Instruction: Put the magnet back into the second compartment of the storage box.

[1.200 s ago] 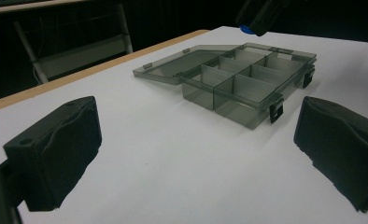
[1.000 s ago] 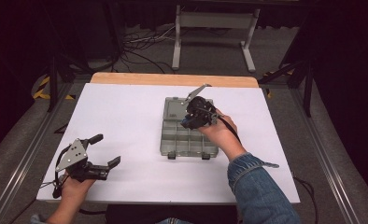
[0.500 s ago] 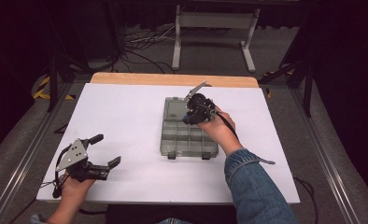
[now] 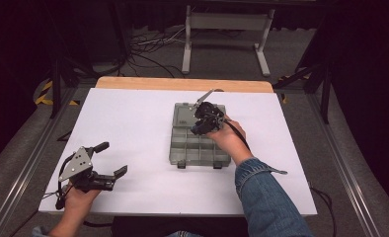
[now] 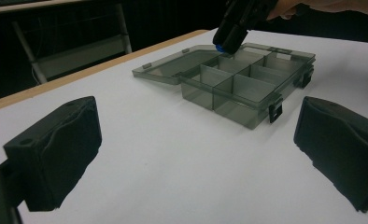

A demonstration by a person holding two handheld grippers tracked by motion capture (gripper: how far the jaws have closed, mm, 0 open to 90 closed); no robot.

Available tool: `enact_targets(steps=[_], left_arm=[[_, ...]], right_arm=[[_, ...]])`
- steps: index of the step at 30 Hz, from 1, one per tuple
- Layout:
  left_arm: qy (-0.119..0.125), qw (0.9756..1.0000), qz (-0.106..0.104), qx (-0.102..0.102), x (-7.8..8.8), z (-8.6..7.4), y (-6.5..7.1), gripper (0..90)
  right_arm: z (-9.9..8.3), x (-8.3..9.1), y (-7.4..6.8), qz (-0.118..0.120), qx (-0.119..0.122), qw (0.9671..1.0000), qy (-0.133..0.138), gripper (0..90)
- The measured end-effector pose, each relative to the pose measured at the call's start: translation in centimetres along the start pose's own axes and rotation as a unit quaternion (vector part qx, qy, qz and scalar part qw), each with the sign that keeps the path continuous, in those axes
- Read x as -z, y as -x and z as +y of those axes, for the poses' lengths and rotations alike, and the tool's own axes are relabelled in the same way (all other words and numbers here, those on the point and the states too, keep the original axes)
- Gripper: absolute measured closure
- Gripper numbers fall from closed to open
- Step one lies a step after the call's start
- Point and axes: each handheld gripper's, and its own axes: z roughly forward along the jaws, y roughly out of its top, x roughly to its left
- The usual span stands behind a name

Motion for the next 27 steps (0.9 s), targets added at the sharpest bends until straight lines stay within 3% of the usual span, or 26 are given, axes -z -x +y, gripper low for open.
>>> enact_targets(steps=[27], left_arm=[[-0.001, 1.0000, -0.001, 0.001, 0.0, 0.0, 0.0, 1.7]], right_arm=[[0.0, -2.6, -0.8, 0.015, 0.010, 0.9991, -0.039, 61.7]])
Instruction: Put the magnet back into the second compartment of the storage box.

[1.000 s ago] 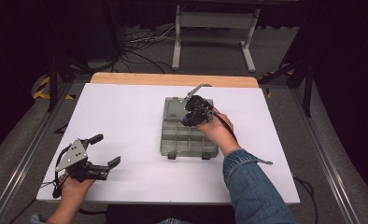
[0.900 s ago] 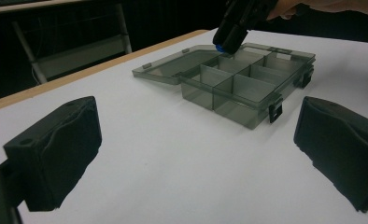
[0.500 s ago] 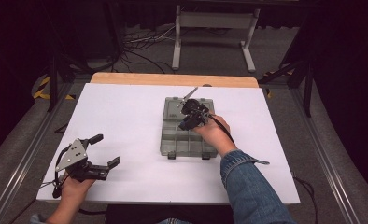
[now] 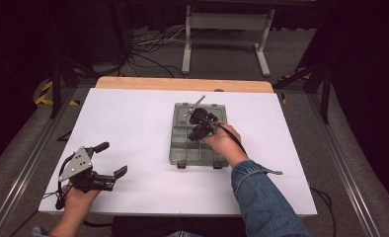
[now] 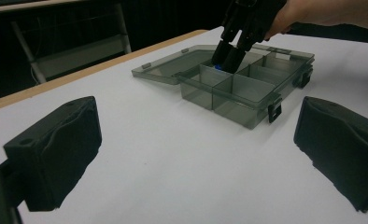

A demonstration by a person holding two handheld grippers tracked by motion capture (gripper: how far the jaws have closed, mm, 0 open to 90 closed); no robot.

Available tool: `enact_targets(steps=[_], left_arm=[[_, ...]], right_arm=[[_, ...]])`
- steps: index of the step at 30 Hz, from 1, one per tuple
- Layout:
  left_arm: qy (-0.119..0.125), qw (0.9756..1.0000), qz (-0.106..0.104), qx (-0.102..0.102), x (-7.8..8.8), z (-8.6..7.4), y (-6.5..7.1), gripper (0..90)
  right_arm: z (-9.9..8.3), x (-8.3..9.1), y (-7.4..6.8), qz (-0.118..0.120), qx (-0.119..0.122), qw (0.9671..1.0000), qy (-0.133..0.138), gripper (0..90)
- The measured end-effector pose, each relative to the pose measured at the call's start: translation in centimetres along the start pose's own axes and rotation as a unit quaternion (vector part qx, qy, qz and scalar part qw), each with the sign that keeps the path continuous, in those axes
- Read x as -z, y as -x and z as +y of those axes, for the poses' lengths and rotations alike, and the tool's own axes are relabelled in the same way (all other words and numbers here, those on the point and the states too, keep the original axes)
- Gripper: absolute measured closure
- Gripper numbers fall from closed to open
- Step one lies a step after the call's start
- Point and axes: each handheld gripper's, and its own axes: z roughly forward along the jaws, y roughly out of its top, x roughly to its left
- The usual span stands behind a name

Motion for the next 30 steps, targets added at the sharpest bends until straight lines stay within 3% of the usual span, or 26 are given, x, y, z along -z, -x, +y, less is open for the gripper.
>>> enact_targets(steps=[21, 24, 30], left_arm=[[0.001, 1.0000, 0.000, 0.001, 0.0, 0.0, 0.0, 1.6], [0.000, 1.0000, 0.000, 0.002, -0.1, 0.0, 0.0, 1.6], [0.000, 1.0000, 0.001, 0.001, -0.1, 0.0, 0.1, 1.7]], right_arm=[[0.1, -0.3, -0.2, -0.001, 0.004, 1.0000, -0.007, 57.6], [0.1, 0.4, -0.3, -0.002, 0.001, 1.0000, 0.007, 54.7], [-0.2, 2.3, -0.5, -0.013, -0.003, 0.9991, 0.041, 40.3]])
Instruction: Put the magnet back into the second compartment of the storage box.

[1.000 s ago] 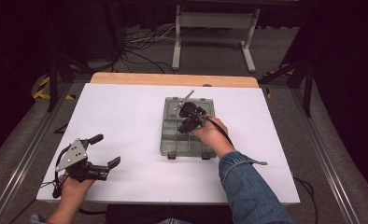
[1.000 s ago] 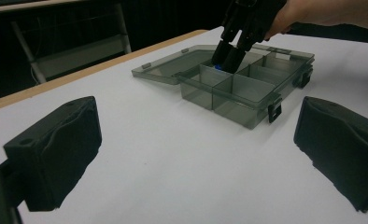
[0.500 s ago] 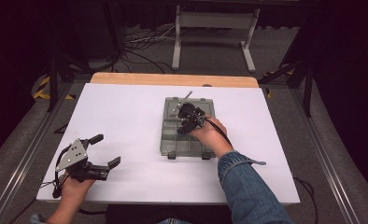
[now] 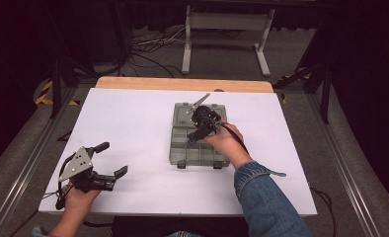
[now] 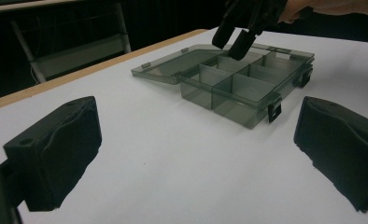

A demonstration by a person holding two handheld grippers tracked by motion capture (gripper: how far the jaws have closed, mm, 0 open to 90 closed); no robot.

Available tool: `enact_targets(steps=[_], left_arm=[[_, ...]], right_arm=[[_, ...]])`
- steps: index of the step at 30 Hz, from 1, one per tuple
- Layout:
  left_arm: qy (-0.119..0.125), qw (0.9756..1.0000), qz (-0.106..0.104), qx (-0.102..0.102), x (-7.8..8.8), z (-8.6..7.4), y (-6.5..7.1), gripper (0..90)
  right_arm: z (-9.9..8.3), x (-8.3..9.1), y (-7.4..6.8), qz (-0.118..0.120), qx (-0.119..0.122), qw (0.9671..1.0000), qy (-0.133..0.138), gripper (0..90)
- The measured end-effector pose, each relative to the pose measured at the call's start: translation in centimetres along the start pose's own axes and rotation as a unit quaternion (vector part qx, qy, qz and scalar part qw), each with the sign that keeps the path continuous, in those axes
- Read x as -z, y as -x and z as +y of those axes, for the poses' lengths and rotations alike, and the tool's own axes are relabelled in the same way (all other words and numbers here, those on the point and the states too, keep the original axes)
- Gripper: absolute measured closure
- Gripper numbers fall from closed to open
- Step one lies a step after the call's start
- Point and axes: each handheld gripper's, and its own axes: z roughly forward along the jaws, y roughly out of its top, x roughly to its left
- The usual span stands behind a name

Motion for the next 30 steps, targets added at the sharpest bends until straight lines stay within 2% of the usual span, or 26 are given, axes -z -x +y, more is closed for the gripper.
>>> enact_targets(steps=[4, 6, 7, 12, 17, 25, 30], left_arm=[[0.000, 1.0000, -0.001, -0.002, 0.0, 0.0, 0.0, 1.7], [0.002, 1.0000, 0.001, 0.001, -0.1, 0.0, 0.0, 1.7], [0.001, 1.0000, 0.000, 0.001, -0.1, 0.0, 0.0, 1.7], [0.002, 1.0000, 0.001, 0.001, -0.1, 0.0, 0.0, 1.7], [0.002, 1.0000, 0.001, 0.001, -0.1, 0.0, 0.0, 1.7], [0.005, 1.0000, 0.002, 0.003, 0.0, 0.0, -0.1, 1.6], [0.008, 1.0000, 0.004, 0.004, 0.3, 0.2, -0.3, 1.7]], right_arm=[[-0.3, 2.1, -0.4, -0.004, -0.002, 0.9992, 0.041, 32.2], [-0.4, 2.5, -0.5, -0.004, -0.001, 0.9987, 0.050, 30.6], [-0.7, 3.4, -0.7, -0.004, -0.001, 0.9976, 0.069, 28.4], [-1.9, 5.3, -1.3, -0.008, -0.004, 0.9937, 0.111, 21.8], [-3.4, 7.2, -1.6, -0.012, -0.011, 0.9879, 0.154, 16.7], [-5.5, 9.2, -1.9, -0.017, -0.016, 0.9801, 0.197, 7.9], [-7.1, 10.4, -2.0, -0.029, -0.016, 0.9720, 0.233, 0.6]])
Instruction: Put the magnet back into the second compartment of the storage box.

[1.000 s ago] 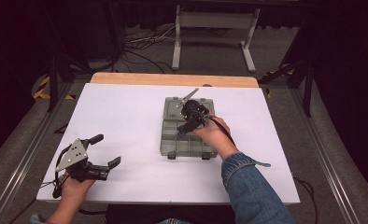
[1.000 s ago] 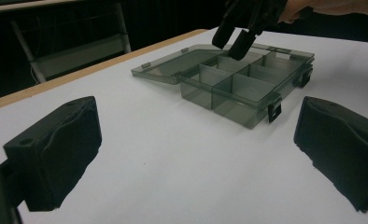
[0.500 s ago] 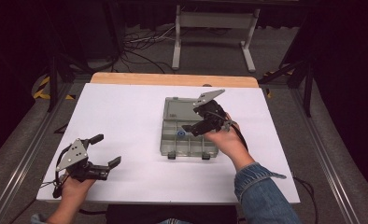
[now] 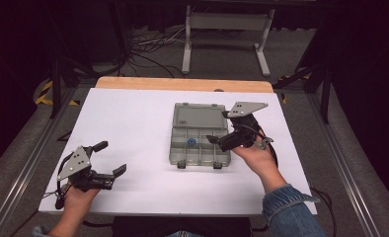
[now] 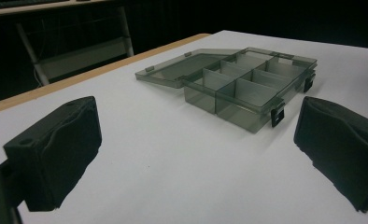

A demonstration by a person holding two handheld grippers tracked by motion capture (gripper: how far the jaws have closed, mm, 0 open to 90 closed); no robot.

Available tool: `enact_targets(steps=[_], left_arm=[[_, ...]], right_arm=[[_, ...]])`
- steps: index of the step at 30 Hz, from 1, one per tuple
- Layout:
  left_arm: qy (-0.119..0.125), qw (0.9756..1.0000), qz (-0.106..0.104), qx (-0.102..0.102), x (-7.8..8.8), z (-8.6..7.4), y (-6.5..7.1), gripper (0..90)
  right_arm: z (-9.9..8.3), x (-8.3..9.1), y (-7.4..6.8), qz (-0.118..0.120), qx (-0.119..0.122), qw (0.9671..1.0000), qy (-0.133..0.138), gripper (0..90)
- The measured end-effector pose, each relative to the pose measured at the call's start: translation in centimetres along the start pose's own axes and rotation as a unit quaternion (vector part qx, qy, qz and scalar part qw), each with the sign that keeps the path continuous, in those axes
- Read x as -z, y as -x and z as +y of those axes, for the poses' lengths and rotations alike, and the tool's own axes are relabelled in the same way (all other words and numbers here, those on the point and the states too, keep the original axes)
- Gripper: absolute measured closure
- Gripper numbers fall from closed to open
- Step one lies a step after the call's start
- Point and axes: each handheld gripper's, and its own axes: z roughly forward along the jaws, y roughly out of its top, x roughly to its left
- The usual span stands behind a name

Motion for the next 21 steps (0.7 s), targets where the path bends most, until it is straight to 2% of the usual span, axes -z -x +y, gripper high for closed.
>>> enact_targets(steps=[4, 8, 13, 15, 21], left_arm=[[-0.001, 1.0000, 0.001, -0.003, 0.1, 0.1, -0.1, 1.6], [0.009, 1.0000, 0.003, 0.001, 0.3, 0.1, -0.1, 1.6], [0.006, 1.0000, 0.002, -0.001, 0.7, 0.2, -0.3, 1.5], [0.008, 1.0000, 0.001, 0.003, 0.7, 0.2, -0.3, 1.4], [0.007, 1.0000, -0.004, 0.003, 0.7, 0.2, -0.3, 1.3]], right_arm=[[-0.6, 0.8, 0.0, 0.002, -0.002, 0.9999, 0.015, 0.3], [-1.3, 1.7, -0.1, -0.004, -0.004, 0.9996, 0.026, 0.0], [-2.9, 3.0, -0.3, -0.014, -0.011, 0.9988, 0.045, 0.0], [-3.4, 3.4, -0.4, -0.015, -0.017, 0.9982, 0.056, 0.0], [-5.0, 4.8, -0.7, -0.031, -0.017, 0.9953, 0.090, 0.0]])
